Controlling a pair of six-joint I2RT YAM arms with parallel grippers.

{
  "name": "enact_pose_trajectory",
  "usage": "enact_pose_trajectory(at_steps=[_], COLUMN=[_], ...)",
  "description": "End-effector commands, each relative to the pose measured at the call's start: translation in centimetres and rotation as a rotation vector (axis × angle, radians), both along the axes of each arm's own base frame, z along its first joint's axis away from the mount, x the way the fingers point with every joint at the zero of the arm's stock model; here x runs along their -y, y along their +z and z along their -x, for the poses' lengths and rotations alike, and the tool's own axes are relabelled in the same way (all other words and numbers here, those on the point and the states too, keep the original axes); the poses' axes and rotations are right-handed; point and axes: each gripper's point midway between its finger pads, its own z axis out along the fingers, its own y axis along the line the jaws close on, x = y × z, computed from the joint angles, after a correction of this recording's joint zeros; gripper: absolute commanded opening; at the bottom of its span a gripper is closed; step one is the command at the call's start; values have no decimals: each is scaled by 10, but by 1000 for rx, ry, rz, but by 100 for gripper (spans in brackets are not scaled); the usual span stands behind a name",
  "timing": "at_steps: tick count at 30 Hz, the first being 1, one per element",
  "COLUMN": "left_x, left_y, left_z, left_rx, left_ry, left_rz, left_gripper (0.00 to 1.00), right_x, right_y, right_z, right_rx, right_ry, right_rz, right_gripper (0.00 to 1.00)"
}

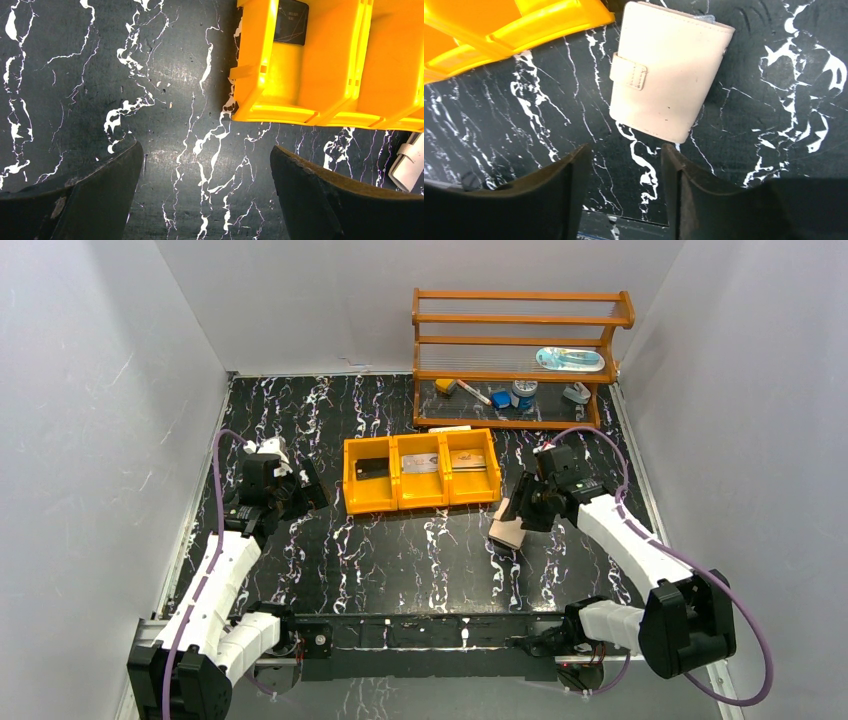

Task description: Take the credit cards out of the card holder

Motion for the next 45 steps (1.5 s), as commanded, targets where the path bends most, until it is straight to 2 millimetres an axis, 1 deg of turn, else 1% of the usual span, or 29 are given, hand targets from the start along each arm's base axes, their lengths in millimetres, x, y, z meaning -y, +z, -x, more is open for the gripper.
enact_pose_trajectory(at_steps=[1,5,8,10,11,13,14,15,17,19,20,22,23,25,29,32,35,39,42,45], left_x=[1,2,1,1,1,1,1,0,0,0,0,1,1,1,1,1,1,3,2,2], left_y=[-2,-2,-2,-2,-2,-2,-2,-1,-1,-2,-2,-3,-3,-3,-3,-3,-5,-5,-6,-7], left_z=[2,2,2,2,2,2,2,2,2,2,2,2,2,2,2,2,2,2,2,2], left_rx=[-11,-12,-12,-13,-10,-12,-10,-8,-9,-10,-12,-15,-14,-14,-17,-18,-23,-28,-31,-35], left_ry=[-12,-16,-14,-13,-12,-14,-13,-11,-11,-11,-12,-13,-13,-13,-13,-15,-15,-21,-18,-19], left_rz=[5,8,7,5,4,6,5,4,3,3,4,4,5,5,4,7,7,10,8,7], left_gripper=[98,98,98,98,98,98,98,98,98,98,98,98,98,98,98,98,98,98,98,98], right_x=[12,23,23,23,18,5,-6,-12,-19,-17,-14,-16,-19,-28,-50,-77,-101,-121,-136,-156], right_y=[2,-3,-5,-8,-11,-24,-34,-38,-45,-57,-64,-67,-67,-64,-53,-47,-42,-40,-32,-17], right_z=[-7,-22,-37,-41,-44,-50,-54,-56,-57,-51,-40,-31,-26,-16,3,19,36,51,57,61], right_rx=[13,-12,-10,-16,-15,-17,-19,-18,-26,-51,-70,-85,-87,-78,-59,-73,-79,-94,-91,-86], right_ry=[-24,-49,-60,-77,-74,-71,-50,-39,-32,-38,-30,-10,2,19,66,137,200,259,287,312], right_rz=[101,218,300,354,370,392,377,379,390,426,459,458,451,428,340,210,104,55,16,-93], right_gripper=[67,70,70,71,72,72,73,73,73,74,72,67,61,54,46,38,28,20,18,17])
